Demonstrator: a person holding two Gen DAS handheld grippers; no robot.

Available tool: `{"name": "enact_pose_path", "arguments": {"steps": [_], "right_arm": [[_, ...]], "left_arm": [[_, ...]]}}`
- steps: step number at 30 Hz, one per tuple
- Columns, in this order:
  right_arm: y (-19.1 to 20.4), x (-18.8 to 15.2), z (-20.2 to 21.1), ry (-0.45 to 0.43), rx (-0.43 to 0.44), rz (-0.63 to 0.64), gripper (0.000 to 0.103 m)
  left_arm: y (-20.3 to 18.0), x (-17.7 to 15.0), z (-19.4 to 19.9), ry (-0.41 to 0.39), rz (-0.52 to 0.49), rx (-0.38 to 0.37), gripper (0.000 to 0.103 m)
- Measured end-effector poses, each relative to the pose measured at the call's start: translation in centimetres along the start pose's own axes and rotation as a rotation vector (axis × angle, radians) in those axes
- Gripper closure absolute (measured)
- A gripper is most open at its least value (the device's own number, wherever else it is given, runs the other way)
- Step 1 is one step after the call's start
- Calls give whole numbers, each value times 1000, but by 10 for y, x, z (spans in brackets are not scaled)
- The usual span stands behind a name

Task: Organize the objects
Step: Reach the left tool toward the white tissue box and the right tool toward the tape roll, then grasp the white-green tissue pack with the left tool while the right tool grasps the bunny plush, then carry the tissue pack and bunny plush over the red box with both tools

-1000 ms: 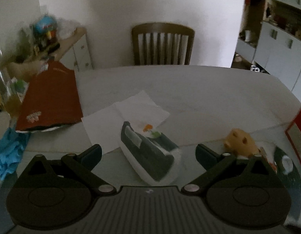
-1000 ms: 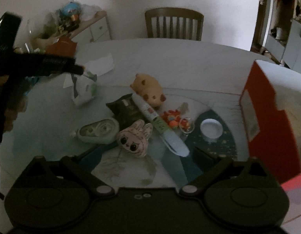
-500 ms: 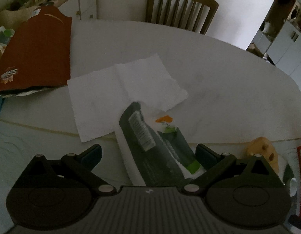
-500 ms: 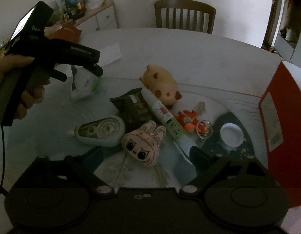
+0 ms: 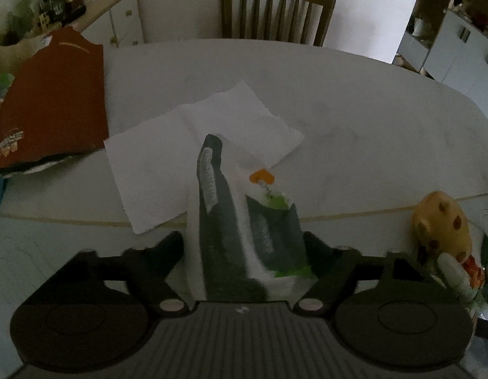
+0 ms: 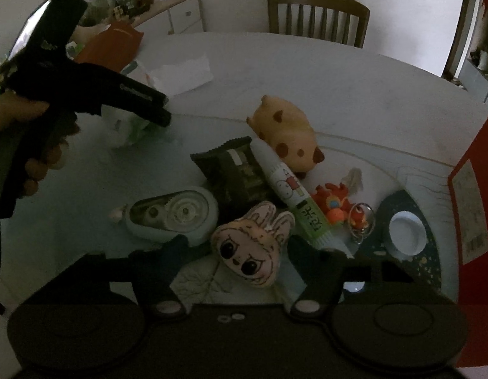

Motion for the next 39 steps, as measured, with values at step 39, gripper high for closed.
{"name": "enact_pose_path", "arguments": {"steps": [39], "right_arm": [[-31, 0, 126, -135, -66, -112, 58]], "left_arm": [[-90, -46, 150, -24, -96, -268, 56]]}}
Point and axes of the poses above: each gripper's, at about its wrist camera, not at the fingertips, and z roughly against the way its jaws point, y to its left, x to its top, the point moved 5 cm from there along -z, roughly the way its jaws point, and after that the axes turned 12 degrees about -y, right-handed, at the moved point
